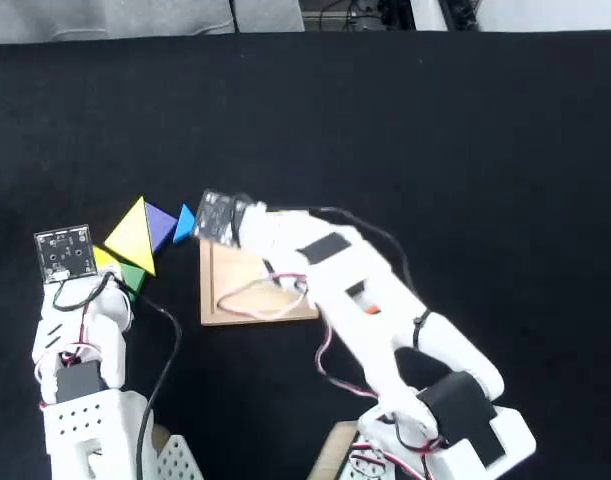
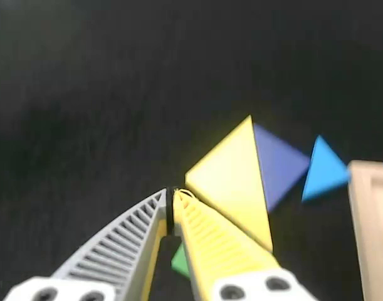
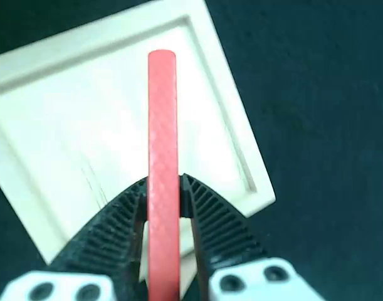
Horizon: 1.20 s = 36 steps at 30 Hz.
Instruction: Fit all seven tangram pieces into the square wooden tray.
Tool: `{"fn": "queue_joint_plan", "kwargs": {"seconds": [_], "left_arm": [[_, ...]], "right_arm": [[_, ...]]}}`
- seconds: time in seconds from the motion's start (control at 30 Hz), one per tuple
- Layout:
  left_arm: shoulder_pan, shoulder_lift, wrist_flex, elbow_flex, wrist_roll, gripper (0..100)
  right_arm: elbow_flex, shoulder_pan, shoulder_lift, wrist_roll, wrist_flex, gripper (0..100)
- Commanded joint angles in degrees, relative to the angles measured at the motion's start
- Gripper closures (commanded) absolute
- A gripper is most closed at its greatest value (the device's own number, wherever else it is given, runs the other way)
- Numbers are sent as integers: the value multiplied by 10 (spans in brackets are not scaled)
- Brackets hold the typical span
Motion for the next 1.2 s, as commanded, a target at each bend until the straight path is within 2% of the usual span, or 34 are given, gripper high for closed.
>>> {"fn": "queue_joint_plan", "kwargs": {"seconds": [0.0,0.2,0.5,0.67,0.77,0.97,1.17], "left_arm": [[-7,0,31,-42,1,970],[-7,0,-18,-17,1,970],[15,0,-31,-9,1,970],[15,0,-31,-10,1,970],[15,0,-31,-10,1,970],[15,0,-33,-10,1,970],[15,0,-70,6,1,970]], "right_arm": [[45,-32,-24,33,-86,988],[86,-75,-24,110,-128,988],[87,-53,-23,113,-178,984],[103,-52,-23,109,-178,838],[107,-52,-23,109,-175,825],[97,-56,-32,109,-101,822],[5,-40,-101,108,38,834]]}}
